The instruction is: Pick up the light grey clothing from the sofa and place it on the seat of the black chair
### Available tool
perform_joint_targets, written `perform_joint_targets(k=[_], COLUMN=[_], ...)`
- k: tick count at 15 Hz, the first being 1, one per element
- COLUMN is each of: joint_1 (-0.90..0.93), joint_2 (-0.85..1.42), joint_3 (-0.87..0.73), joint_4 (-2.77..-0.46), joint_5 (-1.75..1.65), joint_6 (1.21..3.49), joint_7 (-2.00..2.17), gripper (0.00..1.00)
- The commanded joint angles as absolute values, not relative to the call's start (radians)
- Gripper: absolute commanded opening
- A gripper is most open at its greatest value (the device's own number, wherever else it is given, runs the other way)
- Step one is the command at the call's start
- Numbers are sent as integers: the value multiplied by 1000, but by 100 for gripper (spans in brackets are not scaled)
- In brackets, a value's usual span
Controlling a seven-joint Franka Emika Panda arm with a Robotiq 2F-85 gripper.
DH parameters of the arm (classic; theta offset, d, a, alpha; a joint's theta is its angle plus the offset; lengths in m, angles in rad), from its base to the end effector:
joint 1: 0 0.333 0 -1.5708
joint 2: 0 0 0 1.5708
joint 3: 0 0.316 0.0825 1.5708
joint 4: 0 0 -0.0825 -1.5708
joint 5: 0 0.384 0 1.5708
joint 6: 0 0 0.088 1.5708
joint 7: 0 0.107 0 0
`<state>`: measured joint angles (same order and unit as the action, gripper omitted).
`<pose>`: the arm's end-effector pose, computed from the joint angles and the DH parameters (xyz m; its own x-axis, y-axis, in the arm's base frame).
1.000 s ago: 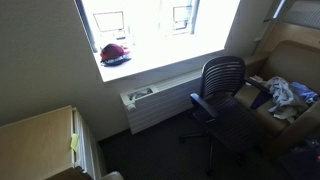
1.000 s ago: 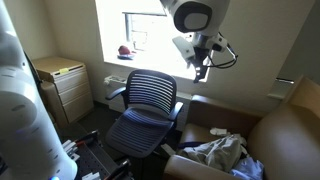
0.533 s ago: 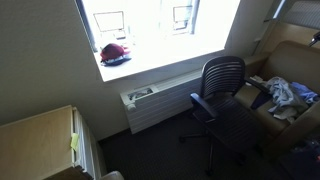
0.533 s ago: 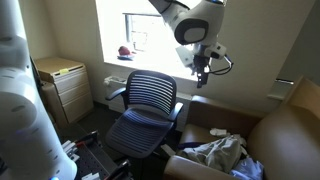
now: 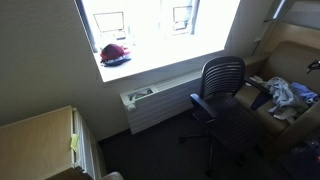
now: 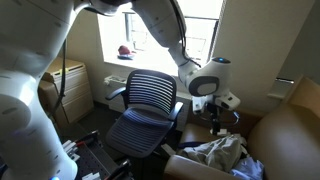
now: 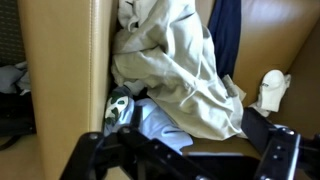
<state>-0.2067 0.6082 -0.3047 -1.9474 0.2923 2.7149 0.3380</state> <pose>0.5542 -0.3123 0.1961 0.4951 -0.8478 0.1901 -0.8553 -0.5140 -0.0647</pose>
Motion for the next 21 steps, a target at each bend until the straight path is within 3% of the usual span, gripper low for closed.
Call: perform_joint_targets(k=[1, 3, 5, 11, 12, 18, 21], joint_1=[-223, -218, -131, -139, -131, -121, -208], joint_2=[617, 587, 734, 1096, 977, 970, 887], joint_3=[-290, -269, -358, -462, -437, -423, -252], joint_4=[-1944, -1981, -1916, -1701, -1827, -1837, -1875], joint_5=[274, 311, 267, 251, 252, 267, 329], joint_6=[2718, 2848, 2979, 2720, 2807, 2881, 2937], joint_7=[350, 357, 504, 690, 645, 653, 564], gripper=[100, 100, 100, 100, 100, 100, 100])
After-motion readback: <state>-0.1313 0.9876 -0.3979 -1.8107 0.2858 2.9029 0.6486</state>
